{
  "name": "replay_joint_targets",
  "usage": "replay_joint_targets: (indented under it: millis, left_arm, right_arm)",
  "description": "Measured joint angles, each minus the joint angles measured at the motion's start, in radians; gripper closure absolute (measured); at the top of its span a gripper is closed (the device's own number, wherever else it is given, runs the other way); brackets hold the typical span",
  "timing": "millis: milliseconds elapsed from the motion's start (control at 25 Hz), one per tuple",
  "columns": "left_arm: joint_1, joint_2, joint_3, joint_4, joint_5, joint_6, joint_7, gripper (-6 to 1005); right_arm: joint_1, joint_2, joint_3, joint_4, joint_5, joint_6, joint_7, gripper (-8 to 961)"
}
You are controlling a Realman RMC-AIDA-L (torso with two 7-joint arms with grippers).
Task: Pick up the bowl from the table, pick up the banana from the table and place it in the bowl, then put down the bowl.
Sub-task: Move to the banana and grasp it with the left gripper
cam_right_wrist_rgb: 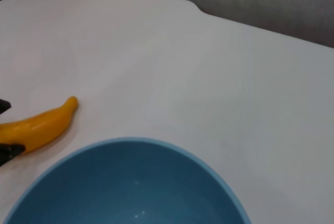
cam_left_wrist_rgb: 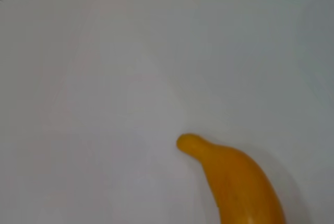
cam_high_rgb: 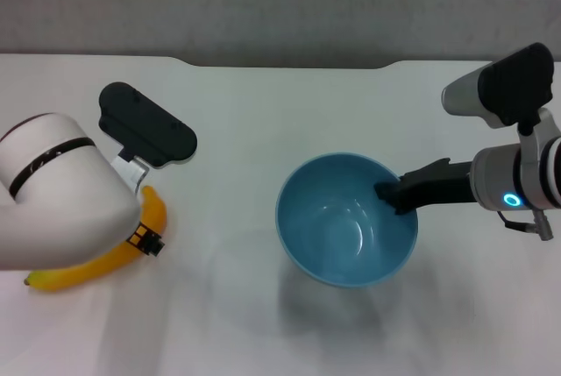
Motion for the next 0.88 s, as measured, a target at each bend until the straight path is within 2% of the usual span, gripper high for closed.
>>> replay_joint_targets:
  millis: [360, 520, 840, 880]
  left_arm:
    - [-0.004, -0.01, -0.011, 0.069, -0.008, -0.039, 0.0, 241]
    - [-0.001, -0.011, -0.044, 0.093, -0.01, -0.049, -0.001, 243]
    - [0.012, -0.014, -0.073, 0.103, -0.007, -0.071, -0.002, 246]
    - [0.015, -0.018, -0.081, 0.104, -0.003, -0.075, -0.002, 292]
  right_arm:
    - [-0.007, 0.0, -0.006, 0.019, 0.0, 0.001, 0.0, 911]
    - [-0.009, 0.0, -0.01, 0.024, 0.0, 0.002, 0.0, 910]
    - [-0.014, 0.0, -0.01, 0.025, 0.0, 0.001, -0.001, 909]
    - [-0.015, 0.0, -0.01, 0.025, 0.0, 0.001, -0.002, 909]
